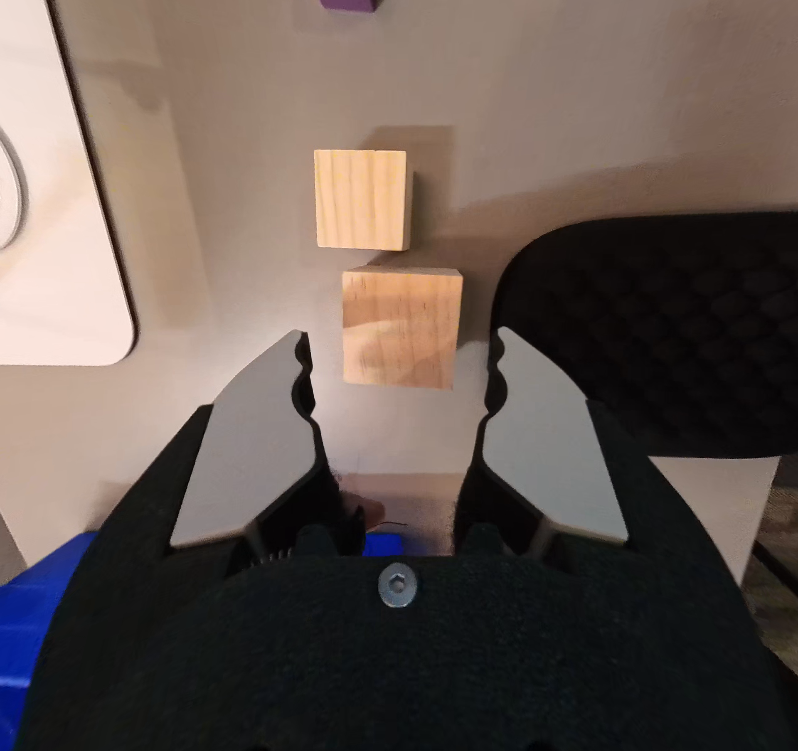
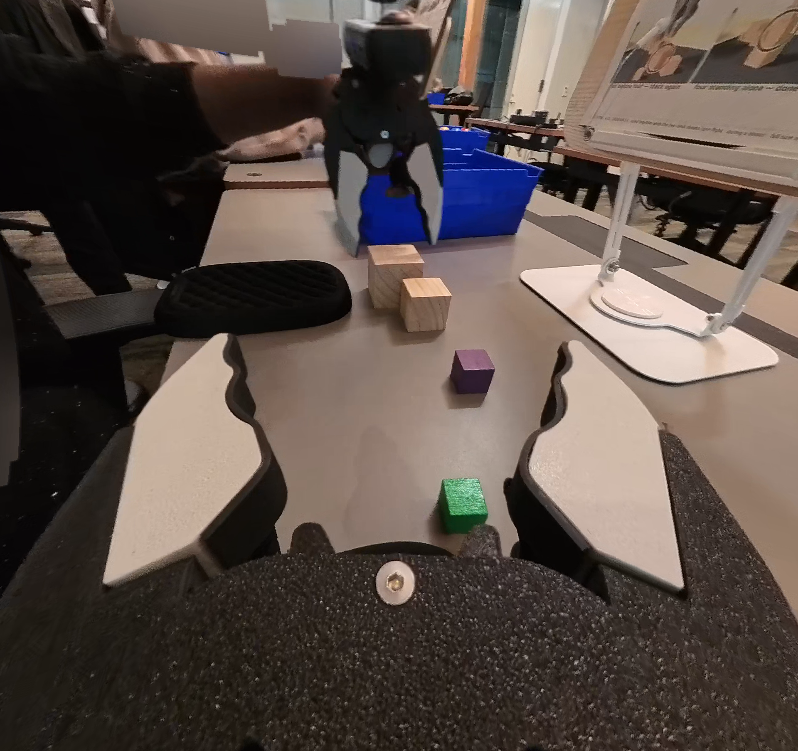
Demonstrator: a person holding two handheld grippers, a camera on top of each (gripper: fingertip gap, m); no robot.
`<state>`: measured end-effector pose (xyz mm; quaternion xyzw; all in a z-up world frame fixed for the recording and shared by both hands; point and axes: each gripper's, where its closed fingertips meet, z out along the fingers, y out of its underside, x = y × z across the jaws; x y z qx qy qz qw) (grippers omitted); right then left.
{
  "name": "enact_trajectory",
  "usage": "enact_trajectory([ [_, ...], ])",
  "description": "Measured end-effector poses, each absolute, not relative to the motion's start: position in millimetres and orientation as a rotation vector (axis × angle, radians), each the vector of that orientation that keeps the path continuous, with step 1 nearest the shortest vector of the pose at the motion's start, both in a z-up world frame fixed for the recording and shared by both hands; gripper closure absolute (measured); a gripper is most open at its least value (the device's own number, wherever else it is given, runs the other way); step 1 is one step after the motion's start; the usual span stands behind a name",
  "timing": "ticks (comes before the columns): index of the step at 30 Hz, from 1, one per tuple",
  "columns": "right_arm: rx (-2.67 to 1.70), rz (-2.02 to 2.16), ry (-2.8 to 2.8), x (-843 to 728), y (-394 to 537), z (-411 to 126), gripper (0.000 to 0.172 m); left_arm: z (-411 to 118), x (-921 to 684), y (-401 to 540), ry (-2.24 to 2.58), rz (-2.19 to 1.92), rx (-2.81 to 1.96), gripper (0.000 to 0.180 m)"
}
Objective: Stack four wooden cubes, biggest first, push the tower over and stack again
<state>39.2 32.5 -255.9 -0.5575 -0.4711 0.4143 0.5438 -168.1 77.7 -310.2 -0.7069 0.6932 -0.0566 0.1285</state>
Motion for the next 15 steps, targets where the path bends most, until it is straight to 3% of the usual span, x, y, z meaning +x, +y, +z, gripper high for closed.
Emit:
enact_trajectory([
  [15,-1.268,1.263,-1.400,33.6,-2.7,-265.8,0.040,-324.8,-165.0,77.8,2.073,-0.254,-2.040,0.107],
])
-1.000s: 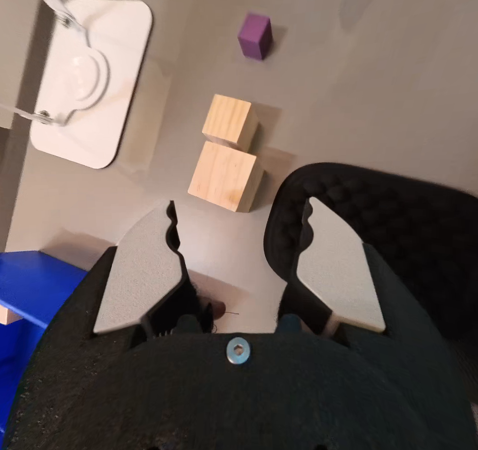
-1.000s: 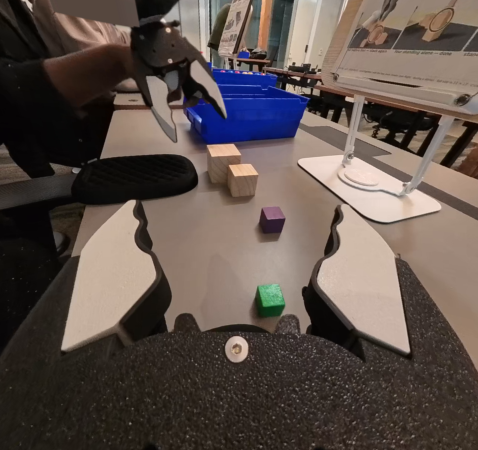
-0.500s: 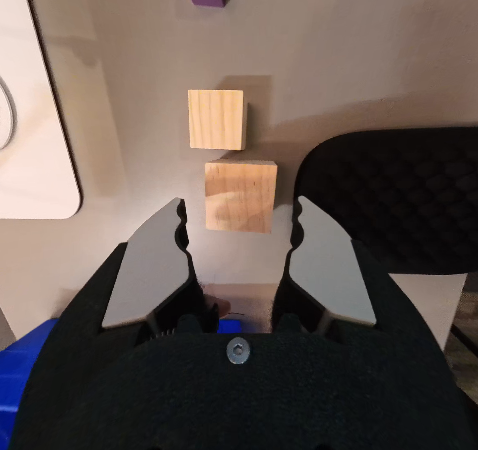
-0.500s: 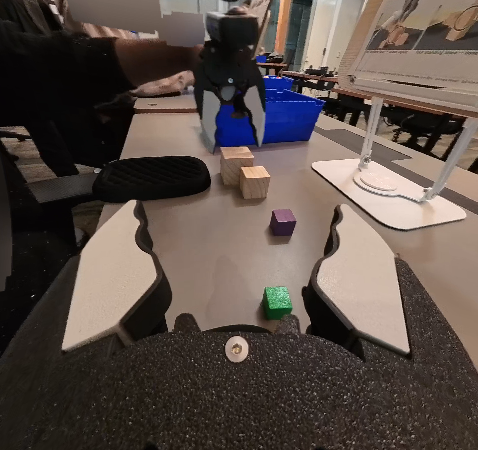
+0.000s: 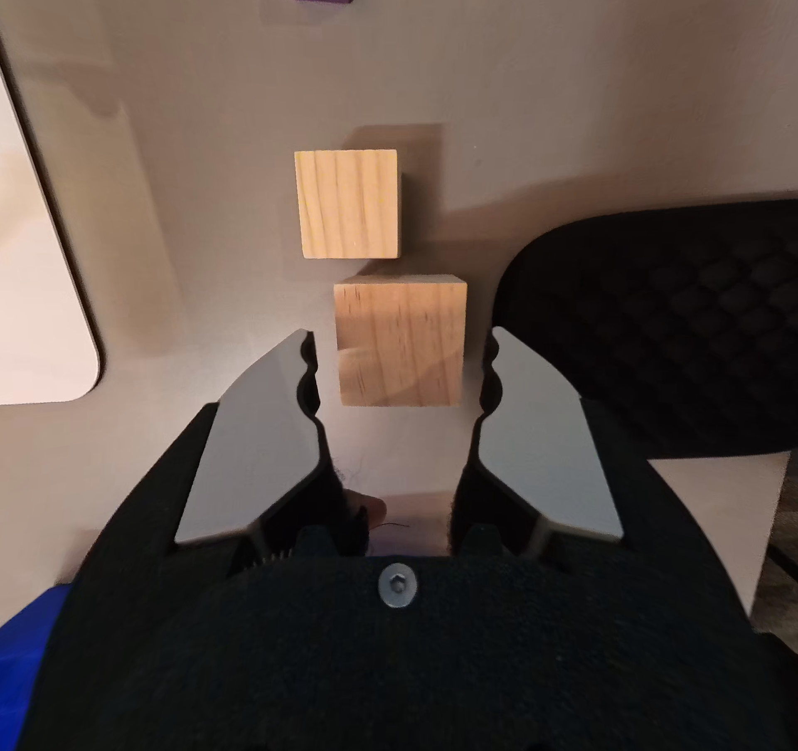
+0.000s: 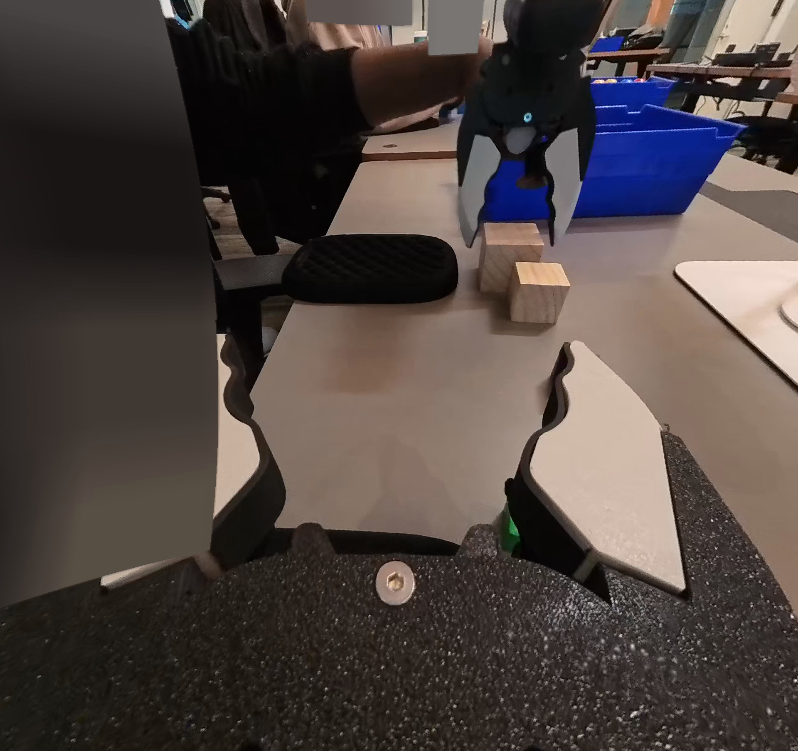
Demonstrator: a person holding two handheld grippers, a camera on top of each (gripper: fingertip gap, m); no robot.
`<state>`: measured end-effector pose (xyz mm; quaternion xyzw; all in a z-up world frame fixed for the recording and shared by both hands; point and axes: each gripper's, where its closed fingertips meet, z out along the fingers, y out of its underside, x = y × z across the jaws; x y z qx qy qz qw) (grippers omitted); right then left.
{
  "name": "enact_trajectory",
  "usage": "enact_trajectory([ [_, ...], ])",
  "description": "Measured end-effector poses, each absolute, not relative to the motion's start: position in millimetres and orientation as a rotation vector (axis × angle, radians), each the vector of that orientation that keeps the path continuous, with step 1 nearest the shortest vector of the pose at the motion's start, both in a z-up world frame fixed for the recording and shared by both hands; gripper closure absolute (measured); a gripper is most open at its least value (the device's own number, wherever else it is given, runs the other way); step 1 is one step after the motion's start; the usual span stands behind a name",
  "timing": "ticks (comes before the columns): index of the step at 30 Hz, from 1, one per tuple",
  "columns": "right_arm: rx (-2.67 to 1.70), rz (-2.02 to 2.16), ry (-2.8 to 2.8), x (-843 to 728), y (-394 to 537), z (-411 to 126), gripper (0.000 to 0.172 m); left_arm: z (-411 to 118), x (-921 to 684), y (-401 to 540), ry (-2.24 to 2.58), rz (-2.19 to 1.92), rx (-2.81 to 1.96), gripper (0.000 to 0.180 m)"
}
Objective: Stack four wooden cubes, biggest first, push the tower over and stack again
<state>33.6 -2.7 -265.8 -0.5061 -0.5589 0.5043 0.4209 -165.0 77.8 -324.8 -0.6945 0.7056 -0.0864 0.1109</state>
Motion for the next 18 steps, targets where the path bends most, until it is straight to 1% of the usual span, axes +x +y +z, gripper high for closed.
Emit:
enact_trajectory([
  [3,-1.284,1.254,-1.396,32.8,-0.9,-267.1,0.040,-331.0,-166.8,78.3,2.109,-0.222,-2.044,0.122],
  [7,-1.301,1.254,-1.384,32.5,1.2,-267.6,0.040,-325.5,-168.2,81.8,2.105,-0.133,-2.054,0.123],
  [10,-1.303,1.251,-1.390,32.2,1.0,-268.4,0.040,-305.7,-158.4,80.8,2.003,-0.113,-2.084,0.123],
  [13,-1.301,1.237,-1.406,31.4,-0.4,-269.9,0.040,-286.7,-135.6,64.8,1.912,-0.156,-2.140,0.123],
  [18,-1.298,1.232,-1.409,31.3,-0.8,-270.3,0.040,-272.6,-89.0,36.2,1.843,-0.246,-2.124,0.123],
])
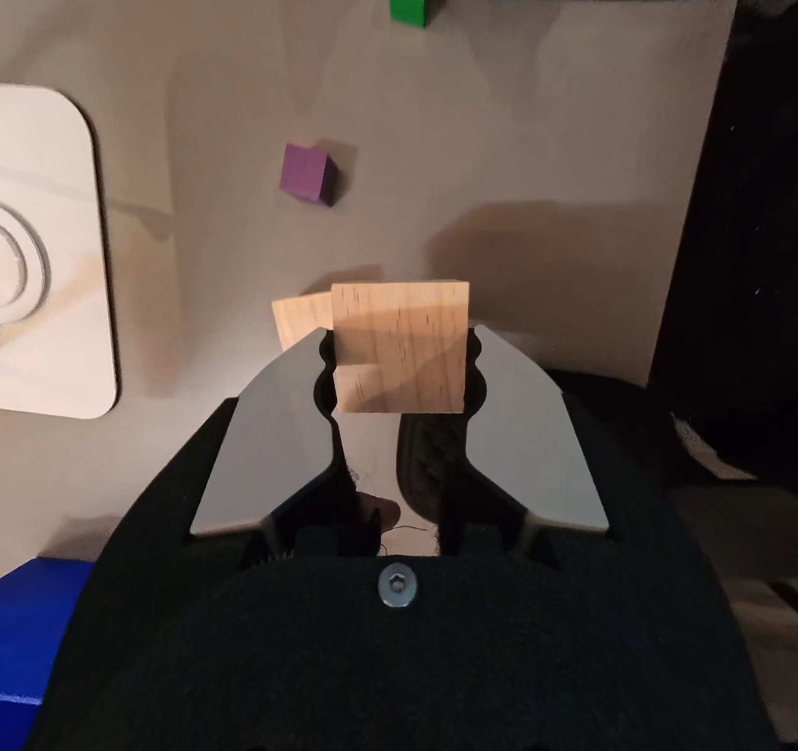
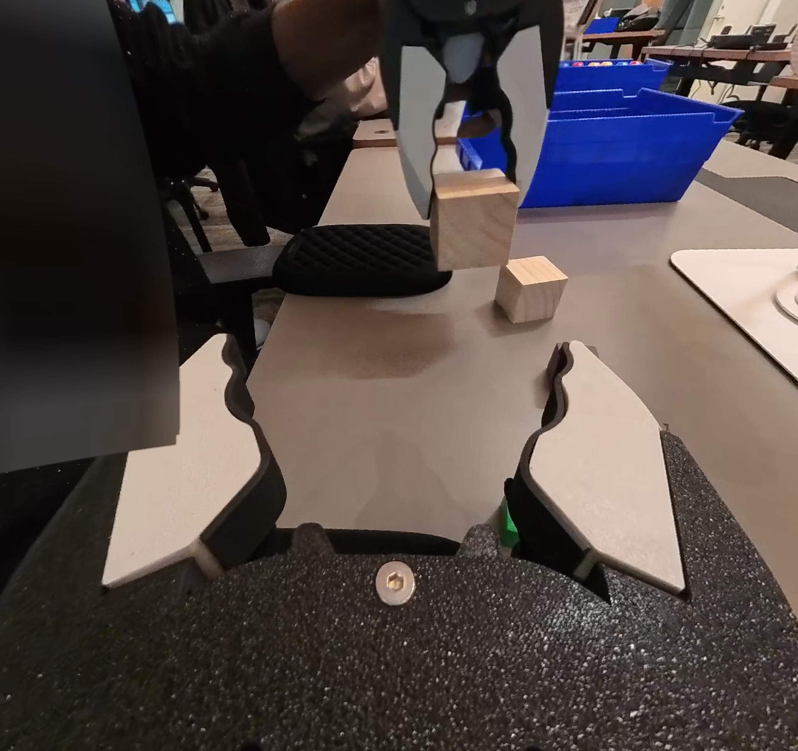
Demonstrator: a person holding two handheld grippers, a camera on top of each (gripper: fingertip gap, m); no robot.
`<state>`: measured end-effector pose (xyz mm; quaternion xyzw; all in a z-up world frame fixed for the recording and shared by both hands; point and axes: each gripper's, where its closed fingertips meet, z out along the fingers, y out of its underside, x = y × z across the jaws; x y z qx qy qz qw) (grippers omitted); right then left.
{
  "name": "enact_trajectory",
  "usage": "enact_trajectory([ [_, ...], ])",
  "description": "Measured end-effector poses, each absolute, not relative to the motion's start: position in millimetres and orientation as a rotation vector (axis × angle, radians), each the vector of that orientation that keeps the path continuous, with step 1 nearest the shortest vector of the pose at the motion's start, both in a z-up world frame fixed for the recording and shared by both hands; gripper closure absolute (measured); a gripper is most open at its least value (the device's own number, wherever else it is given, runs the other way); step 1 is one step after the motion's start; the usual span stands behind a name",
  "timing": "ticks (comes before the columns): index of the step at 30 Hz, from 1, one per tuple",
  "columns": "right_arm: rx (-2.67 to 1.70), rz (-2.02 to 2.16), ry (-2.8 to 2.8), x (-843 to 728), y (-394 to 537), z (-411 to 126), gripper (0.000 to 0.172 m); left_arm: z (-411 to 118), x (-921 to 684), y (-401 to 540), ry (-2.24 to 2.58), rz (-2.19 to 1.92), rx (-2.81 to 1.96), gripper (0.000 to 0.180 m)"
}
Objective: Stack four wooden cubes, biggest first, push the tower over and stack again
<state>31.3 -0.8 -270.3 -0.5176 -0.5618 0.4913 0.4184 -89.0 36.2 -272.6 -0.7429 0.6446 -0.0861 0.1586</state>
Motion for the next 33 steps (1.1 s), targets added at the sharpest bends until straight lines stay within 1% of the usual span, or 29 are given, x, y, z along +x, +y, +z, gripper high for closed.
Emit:
enact_trajectory([
  [4,-1.288,1.238,-1.407,32.0,-1.4,-269.2,0.041,-276.3,-65.5,20.5,1.834,-0.256,-2.140,0.123],
  [10,-1.280,1.240,-1.417,32.0,-2.6,-269.3,0.042,-294.7,-35.9,10.2,1.813,-0.244,-2.123,0.123],
  [16,-1.282,1.232,-1.426,31.4,-3.0,-270.5,0.043,-316.1,-25.1,2.2,1.898,-0.228,-2.093,0.123],
  [33,-1.286,1.225,-1.415,31.5,-1.2,-269.9,0.043,-330.4,-22.9,-5.1,1.949,-0.320,-2.059,0.123],
])
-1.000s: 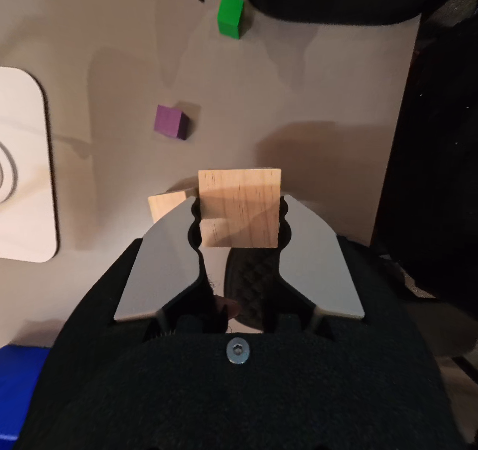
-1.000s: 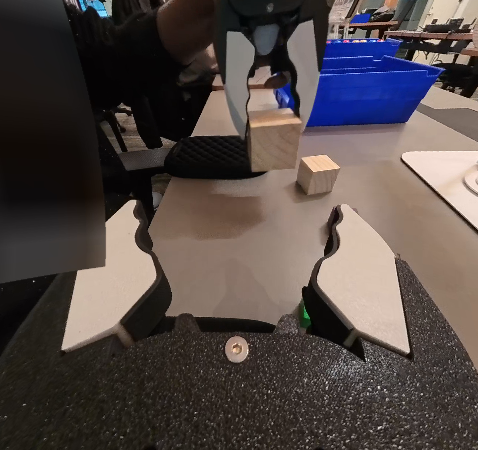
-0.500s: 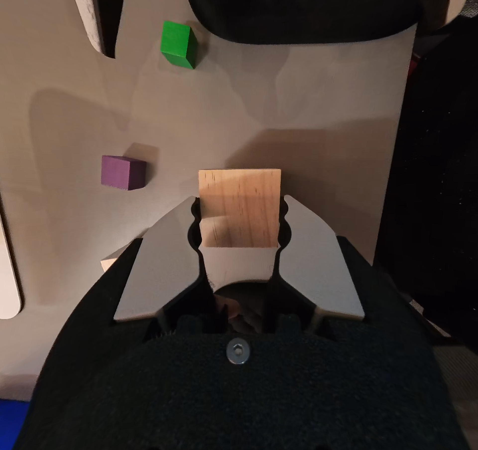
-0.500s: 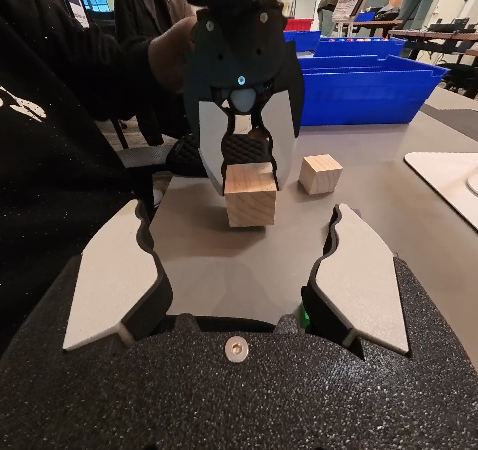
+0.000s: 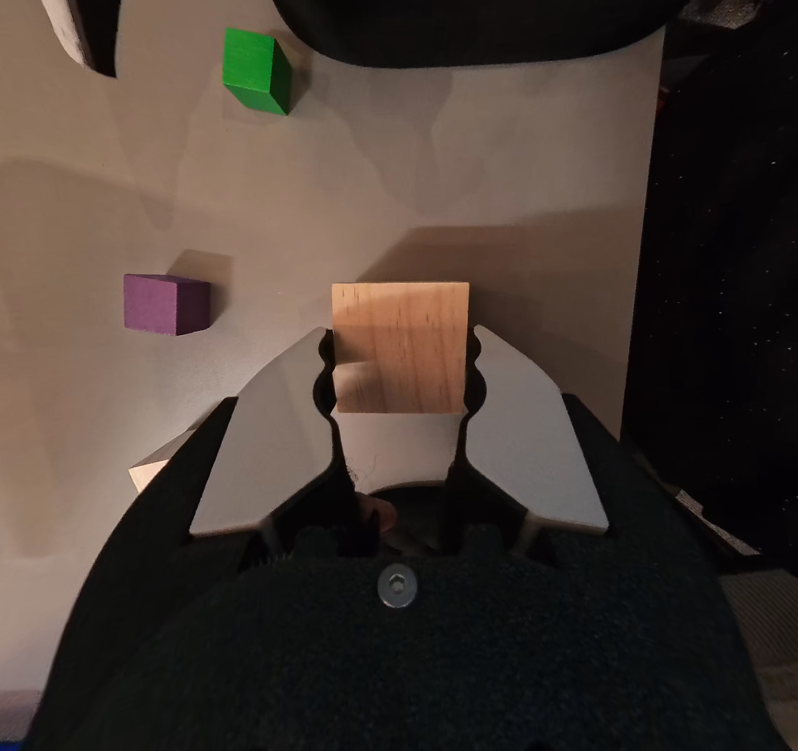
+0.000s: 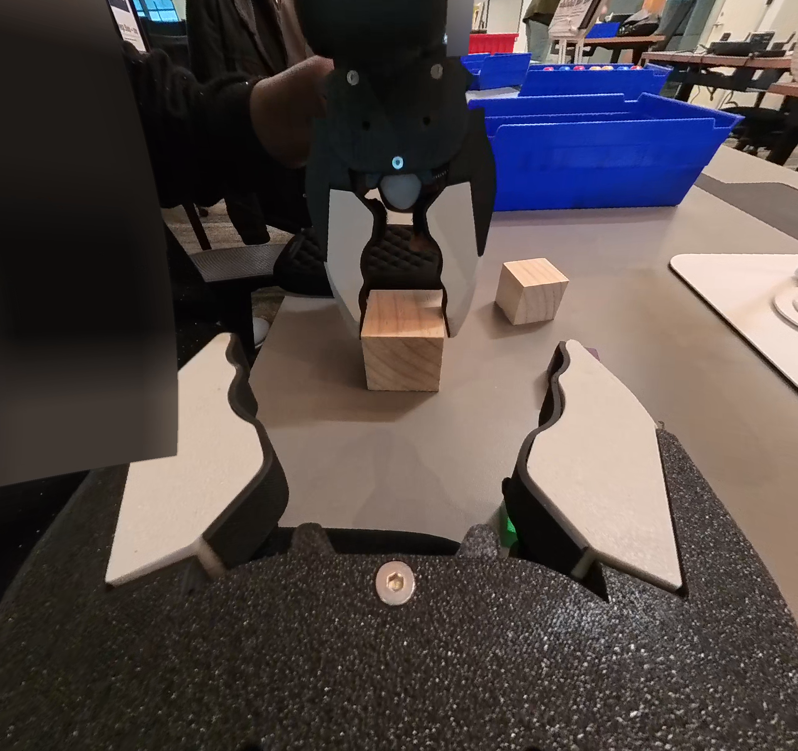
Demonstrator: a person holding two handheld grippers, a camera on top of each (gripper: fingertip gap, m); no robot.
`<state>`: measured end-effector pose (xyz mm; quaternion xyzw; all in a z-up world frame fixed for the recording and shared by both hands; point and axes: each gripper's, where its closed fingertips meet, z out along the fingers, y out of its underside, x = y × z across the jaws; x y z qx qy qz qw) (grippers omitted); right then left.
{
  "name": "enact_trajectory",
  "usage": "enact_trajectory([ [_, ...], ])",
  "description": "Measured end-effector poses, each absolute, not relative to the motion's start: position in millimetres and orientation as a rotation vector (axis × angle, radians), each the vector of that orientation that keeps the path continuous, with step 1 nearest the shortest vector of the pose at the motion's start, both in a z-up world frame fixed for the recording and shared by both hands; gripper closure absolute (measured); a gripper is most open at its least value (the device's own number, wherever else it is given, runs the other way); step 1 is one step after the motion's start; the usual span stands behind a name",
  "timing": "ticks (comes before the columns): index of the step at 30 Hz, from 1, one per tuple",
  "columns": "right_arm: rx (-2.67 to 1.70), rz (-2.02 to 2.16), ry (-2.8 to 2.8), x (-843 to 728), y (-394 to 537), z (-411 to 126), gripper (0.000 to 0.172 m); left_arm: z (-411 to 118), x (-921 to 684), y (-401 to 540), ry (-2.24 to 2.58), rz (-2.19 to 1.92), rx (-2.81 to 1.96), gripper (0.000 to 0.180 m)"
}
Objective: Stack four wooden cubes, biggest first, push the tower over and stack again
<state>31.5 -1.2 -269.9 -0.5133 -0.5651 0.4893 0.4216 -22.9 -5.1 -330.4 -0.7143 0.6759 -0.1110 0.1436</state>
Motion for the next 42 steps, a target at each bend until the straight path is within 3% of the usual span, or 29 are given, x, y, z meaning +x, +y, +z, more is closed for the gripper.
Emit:
enact_trajectory([
  [9,-1.288,1.227,-1.416,31.3,-0.9,-270.0,0.043,-282.7,-41.1,6.1,1.798,-0.498,-2.089,0.101],
  [12,-1.287,1.224,-1.417,31.2,-0.9,-270.0,0.043,-273.9,-75.1,47.8,1.622,-0.285,-2.172,0.100],
  [21,-1.291,1.222,-1.413,31.0,-0.1,-270.0,0.043,-317.7,-109.9,96.7,1.583,-0.137,-2.279,0.113],
  [29,-1.293,1.231,-1.406,31.1,0.6,-269.3,0.044,-337.5,-106.3,95.0,1.645,-0.148,-2.289,0.113],
  [42,-1.289,1.234,-1.405,31.1,0.5,-268.9,0.045,-347.1,-107.7,92.4,1.722,-0.127,-2.286,0.136],
])
